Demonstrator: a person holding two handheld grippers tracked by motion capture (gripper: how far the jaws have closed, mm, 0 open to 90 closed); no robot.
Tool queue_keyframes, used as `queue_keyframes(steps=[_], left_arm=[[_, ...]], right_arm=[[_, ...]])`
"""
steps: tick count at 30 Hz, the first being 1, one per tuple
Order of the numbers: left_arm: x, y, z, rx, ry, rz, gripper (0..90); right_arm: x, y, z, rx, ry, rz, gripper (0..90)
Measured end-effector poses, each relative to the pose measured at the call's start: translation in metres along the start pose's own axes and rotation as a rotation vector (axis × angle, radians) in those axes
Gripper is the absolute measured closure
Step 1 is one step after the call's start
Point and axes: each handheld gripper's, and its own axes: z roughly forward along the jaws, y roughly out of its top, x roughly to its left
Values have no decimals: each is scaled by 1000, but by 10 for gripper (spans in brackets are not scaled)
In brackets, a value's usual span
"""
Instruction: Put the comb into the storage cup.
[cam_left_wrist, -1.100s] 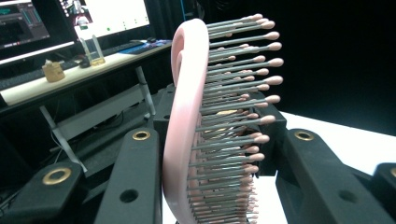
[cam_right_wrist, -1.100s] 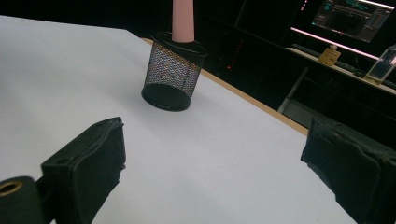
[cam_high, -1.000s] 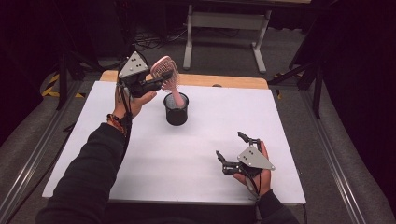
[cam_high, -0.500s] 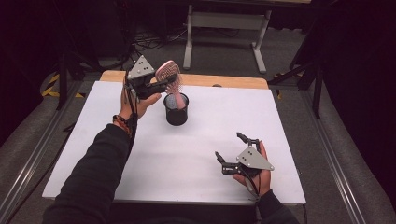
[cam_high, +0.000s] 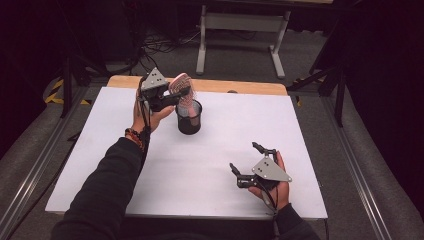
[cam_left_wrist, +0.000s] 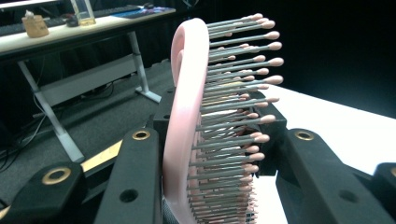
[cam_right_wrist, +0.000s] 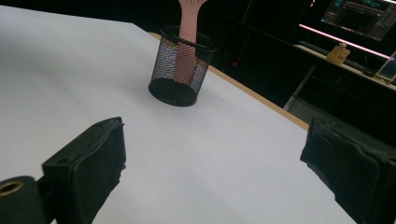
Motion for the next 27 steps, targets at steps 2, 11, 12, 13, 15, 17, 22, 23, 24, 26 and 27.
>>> queue_keyframes(steps=[2,11,12,13,15,17,22,23,24,26,27], left_arm=[[0,-3,1,7,-1,-2,629],[-1,-12,6,23,-1,-7,629],[-1,-13,6,25,-4,-9,629],[-1,-14,7,26,-2,-7,629],[-1,-14,7,25,-2,-9,629],[-1,-17,8,24,-5,-19,629],[2,-21,8,10,-9,-34,628],[2,-21,8,11,-13,-41,628],[2,-22,8,12,-14,-40,628],[2,-22,9,11,-13,-38,627],[2,-23,9,7,-16,-47,627]], right_arm=[[0,0,0,2,1,-1,66],[0,0,1,6,5,-2,66],[0,-1,1,5,5,-2,66],[0,-1,1,5,6,-3,66],[1,0,1,6,6,-3,65],[0,-1,1,5,7,-2,66],[0,-1,1,5,6,-2,65],[0,-1,1,6,5,-3,65],[0,-1,1,4,5,0,65],[0,-1,1,5,4,1,65],[0,-1,1,5,3,1,65]])
